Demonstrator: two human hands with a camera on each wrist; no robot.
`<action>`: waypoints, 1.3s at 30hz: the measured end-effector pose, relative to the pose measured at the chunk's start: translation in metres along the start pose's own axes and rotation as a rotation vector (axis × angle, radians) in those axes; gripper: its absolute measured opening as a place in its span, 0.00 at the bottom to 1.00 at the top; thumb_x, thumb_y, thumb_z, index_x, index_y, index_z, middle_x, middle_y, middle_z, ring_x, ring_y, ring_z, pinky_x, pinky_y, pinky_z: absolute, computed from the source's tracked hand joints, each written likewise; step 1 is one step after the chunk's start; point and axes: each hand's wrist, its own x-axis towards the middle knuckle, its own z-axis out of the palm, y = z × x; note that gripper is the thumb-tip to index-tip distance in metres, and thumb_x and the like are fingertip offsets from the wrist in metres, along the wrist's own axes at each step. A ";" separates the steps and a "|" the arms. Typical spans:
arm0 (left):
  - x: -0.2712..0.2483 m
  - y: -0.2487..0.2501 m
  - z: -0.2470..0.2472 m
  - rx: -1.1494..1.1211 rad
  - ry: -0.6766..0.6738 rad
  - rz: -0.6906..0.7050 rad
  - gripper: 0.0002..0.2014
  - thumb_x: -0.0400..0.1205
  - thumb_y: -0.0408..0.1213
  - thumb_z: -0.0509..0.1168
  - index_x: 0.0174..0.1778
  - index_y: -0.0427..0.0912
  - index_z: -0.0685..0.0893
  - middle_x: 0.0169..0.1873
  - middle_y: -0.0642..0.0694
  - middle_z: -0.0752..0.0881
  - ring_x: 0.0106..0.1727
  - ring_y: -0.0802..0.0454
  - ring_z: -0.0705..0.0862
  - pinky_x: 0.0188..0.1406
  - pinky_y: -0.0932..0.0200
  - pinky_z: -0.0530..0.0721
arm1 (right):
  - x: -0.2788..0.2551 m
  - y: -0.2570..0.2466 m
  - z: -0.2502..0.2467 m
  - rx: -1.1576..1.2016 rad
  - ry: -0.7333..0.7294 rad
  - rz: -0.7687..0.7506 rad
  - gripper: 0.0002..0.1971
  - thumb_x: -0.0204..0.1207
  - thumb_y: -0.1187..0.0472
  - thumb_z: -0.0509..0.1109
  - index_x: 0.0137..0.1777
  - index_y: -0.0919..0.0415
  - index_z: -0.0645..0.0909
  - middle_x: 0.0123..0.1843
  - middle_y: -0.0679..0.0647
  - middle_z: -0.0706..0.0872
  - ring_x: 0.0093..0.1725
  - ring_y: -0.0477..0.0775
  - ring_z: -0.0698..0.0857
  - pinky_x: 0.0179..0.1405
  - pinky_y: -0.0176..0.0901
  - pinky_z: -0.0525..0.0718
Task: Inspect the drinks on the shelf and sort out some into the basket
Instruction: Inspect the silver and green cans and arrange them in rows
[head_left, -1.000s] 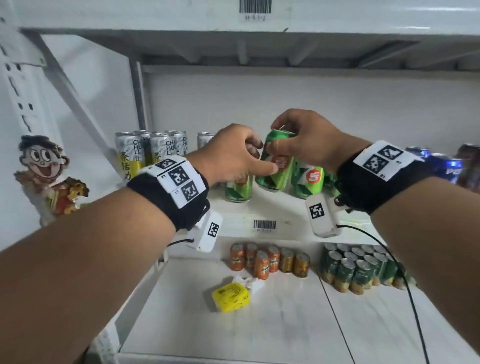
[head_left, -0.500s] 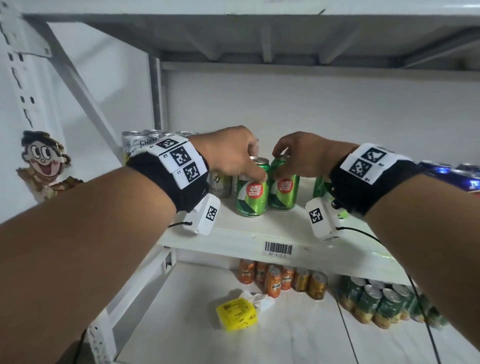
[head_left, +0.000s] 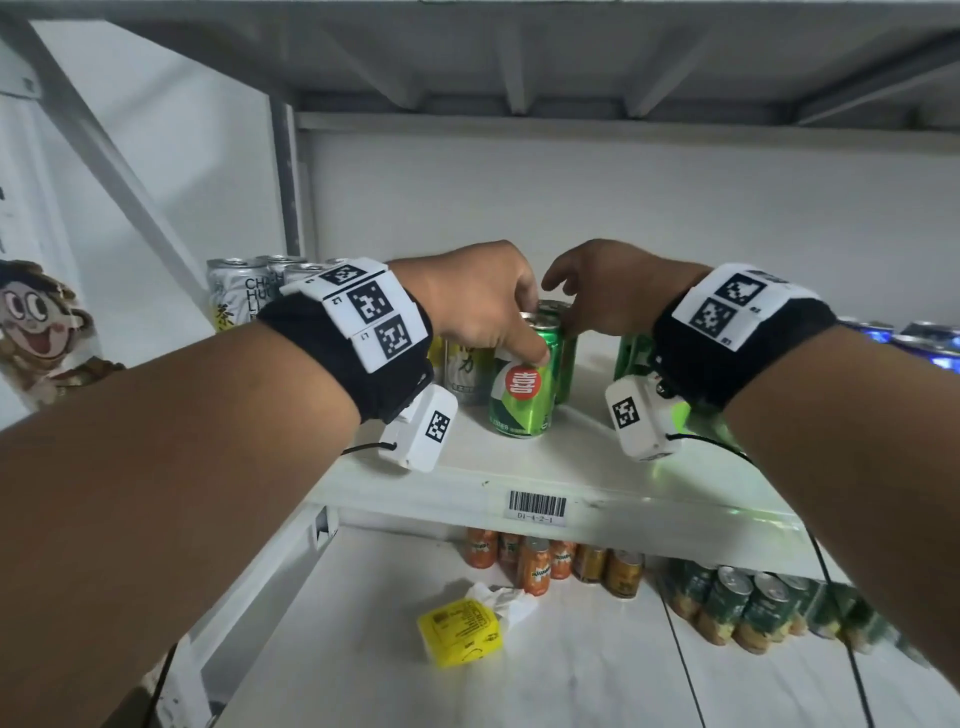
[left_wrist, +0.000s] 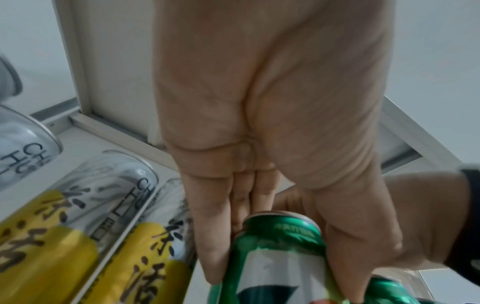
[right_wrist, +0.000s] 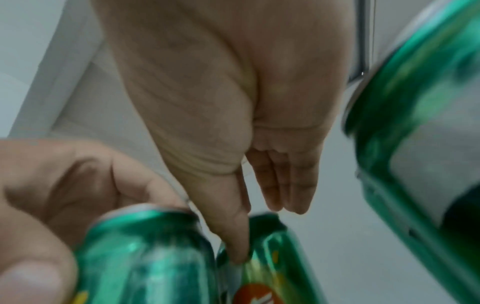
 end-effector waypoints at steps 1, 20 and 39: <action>0.002 0.003 0.002 -0.002 0.001 0.000 0.24 0.70 0.58 0.86 0.56 0.51 0.93 0.50 0.55 0.94 0.50 0.53 0.93 0.54 0.47 0.95 | -0.003 0.006 -0.005 0.017 0.031 0.006 0.28 0.72 0.56 0.84 0.73 0.50 0.84 0.63 0.52 0.89 0.59 0.55 0.87 0.56 0.45 0.84; -0.002 0.038 0.022 0.018 0.184 0.077 0.32 0.74 0.53 0.84 0.71 0.43 0.85 0.64 0.48 0.85 0.63 0.46 0.85 0.62 0.51 0.87 | -0.080 0.019 -0.019 -0.201 -0.017 0.232 0.22 0.73 0.49 0.80 0.65 0.56 0.89 0.62 0.56 0.88 0.59 0.61 0.87 0.45 0.43 0.80; -0.017 0.140 0.113 -0.574 -0.046 0.132 0.23 0.71 0.47 0.89 0.58 0.44 0.94 0.52 0.49 0.97 0.57 0.49 0.95 0.71 0.43 0.90 | -0.184 0.093 -0.004 0.800 0.432 0.203 0.25 0.71 0.55 0.87 0.66 0.55 0.84 0.56 0.53 0.89 0.52 0.53 0.91 0.52 0.48 0.93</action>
